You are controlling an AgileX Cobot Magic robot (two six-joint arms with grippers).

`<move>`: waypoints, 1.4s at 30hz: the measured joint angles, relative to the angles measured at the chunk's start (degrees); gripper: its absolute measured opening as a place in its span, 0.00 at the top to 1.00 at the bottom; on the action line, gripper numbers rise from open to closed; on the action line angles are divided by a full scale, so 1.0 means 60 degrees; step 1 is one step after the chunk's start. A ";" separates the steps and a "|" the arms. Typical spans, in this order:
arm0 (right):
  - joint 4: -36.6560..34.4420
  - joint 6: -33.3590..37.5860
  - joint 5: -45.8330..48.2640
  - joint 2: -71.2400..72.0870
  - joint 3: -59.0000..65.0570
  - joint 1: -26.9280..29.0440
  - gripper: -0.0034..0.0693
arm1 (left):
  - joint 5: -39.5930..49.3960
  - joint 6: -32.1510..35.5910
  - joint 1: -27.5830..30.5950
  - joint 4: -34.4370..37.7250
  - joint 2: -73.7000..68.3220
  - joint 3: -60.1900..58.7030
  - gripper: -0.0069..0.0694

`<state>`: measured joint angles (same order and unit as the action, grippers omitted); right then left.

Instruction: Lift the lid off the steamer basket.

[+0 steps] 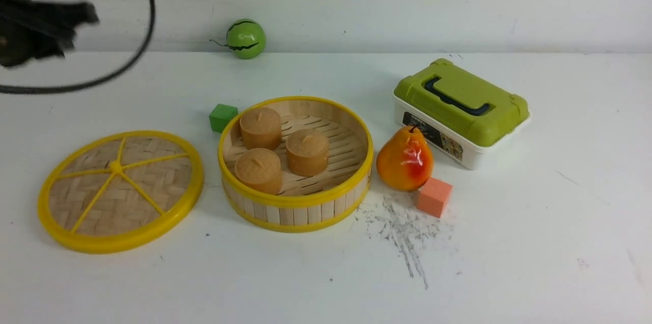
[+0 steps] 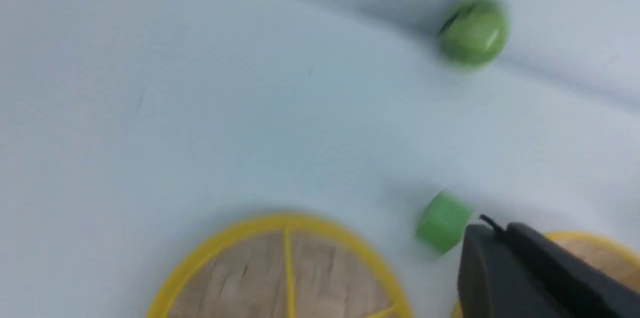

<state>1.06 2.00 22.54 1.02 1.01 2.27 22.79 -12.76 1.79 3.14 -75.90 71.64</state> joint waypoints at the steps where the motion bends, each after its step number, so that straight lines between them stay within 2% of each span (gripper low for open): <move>1: 0.0000 0.0000 0.0000 0.0000 0.0000 0.0000 0.62 | -0.0017 0.0203 0.0000 0.0128 0.0625 0.0000 0.93; 7: 0.0000 0.0000 0.0000 0.0000 0.0000 0.0000 0.62 | 0.0012 0.1365 0.0000 0.1066 0.3390 -0.0736 0.93; 13: 0.0000 0.0000 0.0000 0.0000 0.0000 0.0000 0.62 | -0.0273 0.3920 0.0000 0.2660 0.6735 -0.3650 0.93; 14: 0.0000 0.0000 0.0000 0.0000 0.0000 0.0000 0.62 | -0.0273 0.3920 0.0000 0.2660 0.6735 -0.3650 0.93; 15: 0.0000 0.0000 0.0000 0.0000 0.0000 0.0000 0.62 | -0.0291 0.4734 0.0000 0.3307 0.7703 -0.4524 0.93; 18: 0.0000 0.0000 0.0000 0.0000 0.0000 0.0000 0.62 | -0.0314 0.5409 0.0000 0.4185 0.8827 -0.5692 0.93; 25: 0.0000 0.0000 0.0000 0.0000 0.0000 0.0000 0.62 | -0.0068 0.5624 0.0000 0.5500 1.0289 -0.8042 0.93; 32: 0.0000 0.0000 0.0000 0.0000 0.0000 0.0000 0.62 | -0.0056 0.5652 0.0000 0.5653 1.0318 -0.9409 0.93; 38: 0.0000 0.0000 0.0000 0.0000 0.0000 0.0000 0.62 | -0.1742 0.5682 -0.0679 0.5372 1.0740 -1.0121 0.93; 41: 0.0000 0.0000 0.0000 0.0000 0.0000 0.0000 0.62 | -0.2807 0.5452 -0.0975 0.4245 1.1366 -1.0809 0.93; 42: 0.0000 0.0000 0.0000 0.0000 0.0000 0.0000 0.62 | -0.2960 0.4949 -0.0985 0.3574 1.1601 -1.1064 0.93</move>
<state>1.06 2.00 22.54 1.02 1.01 2.27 5.03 16.93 -4.12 24.59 -6.29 5.25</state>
